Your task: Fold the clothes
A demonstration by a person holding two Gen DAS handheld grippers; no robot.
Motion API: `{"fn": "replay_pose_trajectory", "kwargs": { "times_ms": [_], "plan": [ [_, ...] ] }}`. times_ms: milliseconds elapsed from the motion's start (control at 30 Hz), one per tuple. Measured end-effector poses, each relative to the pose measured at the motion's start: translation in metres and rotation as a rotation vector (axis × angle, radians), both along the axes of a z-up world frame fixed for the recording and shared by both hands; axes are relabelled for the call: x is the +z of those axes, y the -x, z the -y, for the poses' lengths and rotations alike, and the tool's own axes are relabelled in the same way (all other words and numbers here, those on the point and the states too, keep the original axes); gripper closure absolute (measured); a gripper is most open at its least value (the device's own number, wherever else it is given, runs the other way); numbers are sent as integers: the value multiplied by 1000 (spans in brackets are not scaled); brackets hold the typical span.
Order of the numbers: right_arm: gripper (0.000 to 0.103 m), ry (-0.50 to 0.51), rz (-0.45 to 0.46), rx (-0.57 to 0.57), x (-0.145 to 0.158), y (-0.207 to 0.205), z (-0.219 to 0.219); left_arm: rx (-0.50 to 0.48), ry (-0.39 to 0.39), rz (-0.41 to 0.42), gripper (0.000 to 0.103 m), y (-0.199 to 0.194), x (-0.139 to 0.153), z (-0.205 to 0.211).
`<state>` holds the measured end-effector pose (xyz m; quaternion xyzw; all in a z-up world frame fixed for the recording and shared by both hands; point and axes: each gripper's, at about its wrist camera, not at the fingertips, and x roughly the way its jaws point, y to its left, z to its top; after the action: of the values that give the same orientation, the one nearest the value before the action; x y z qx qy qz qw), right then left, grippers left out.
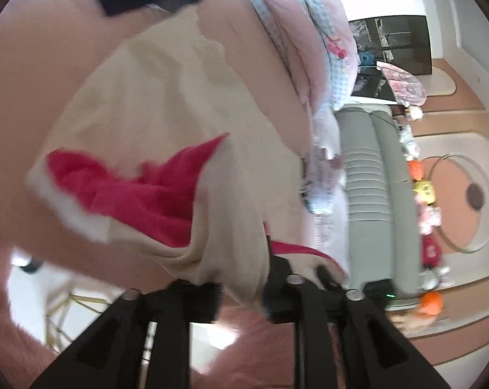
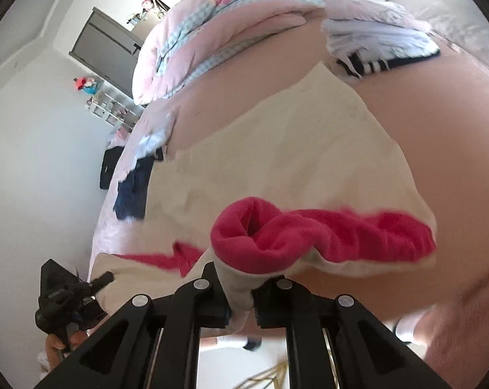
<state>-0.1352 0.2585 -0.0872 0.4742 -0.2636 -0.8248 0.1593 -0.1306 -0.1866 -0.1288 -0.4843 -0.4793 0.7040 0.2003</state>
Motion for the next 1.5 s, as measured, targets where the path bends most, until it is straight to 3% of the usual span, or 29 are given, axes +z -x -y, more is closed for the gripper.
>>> {"fn": "replay_pose_trajectory", "kwargs": {
  "times_ms": [33, 133, 200, 267, 367, 433, 467, 567, 633, 733, 767, 867, 900, 933, 967, 1000, 1033, 1200, 1300, 1433, 1500],
  "plan": [
    [93, 8, 5, -1, 2, 15, 0, -4, -45, -10, 52, 18, 2, 3],
    [89, 1, 4, -15, -3, 67, 4, 13, 40, -80, 50, 75, 8, 10],
    [85, -10, 20, -18, -16, 104, 8, 35, 160, -88, 50, 107, 7, 15],
    [80, -20, 94, -37, -32, 133, 11, 57, 228, -118, 50, 120, 10, 20],
    [63, 16, 52, -18, -25, 133, 6, 32, 400, -227, 45, 114, 16, 24],
    [43, -59, -9, 7, -14, 122, 3, 7, 569, -249, 40, 108, 10, 24],
    [43, -106, -35, 15, -11, 119, 3, -26, 626, -245, 40, 107, 2, 23],
    [43, -251, -138, 23, -4, 111, 1, -113, 611, -221, 40, 105, -21, 13],
    [36, -346, -186, 31, -8, 115, 0, -147, 613, -241, 40, 104, -27, 6],
    [36, -461, -133, 79, -38, 134, -1, -213, 674, -279, 40, 104, -27, -8],
    [36, -454, -109, 121, -48, 140, 2, -233, 689, -293, 40, 103, -27, -11],
    [36, -439, -64, 244, -75, 155, 13, -233, 774, -252, 40, 104, -39, -3],
    [36, -465, -55, 256, -81, 159, 16, -225, 767, -219, 40, 109, -44, 1],
    [40, -492, -46, 267, -87, 163, 20, -224, 722, -213, 49, 111, -44, 3],
    [49, -468, -61, 279, -88, 164, 21, -227, 667, -218, 66, 111, -44, 6],
    [73, -438, -67, 275, -86, 164, 21, -234, 663, -237, 90, 109, -39, 3],
    [89, -413, -63, 267, -85, 164, 19, -244, 678, -260, 91, 108, -33, -1],
    [92, -399, -169, 185, -47, 151, 8, -210, 678, -381, 91, 108, 14, -3],
    [92, -400, -220, 135, -25, 162, 1, -189, 694, -407, 91, 128, 25, 3],
    [92, -413, -254, 109, -14, 203, 5, -162, 707, -338, 88, 180, -4, 1],
    [91, -456, -218, 108, -35, 228, 11, -163, 728, -280, 84, 197, -32, 1]
  ]
}}
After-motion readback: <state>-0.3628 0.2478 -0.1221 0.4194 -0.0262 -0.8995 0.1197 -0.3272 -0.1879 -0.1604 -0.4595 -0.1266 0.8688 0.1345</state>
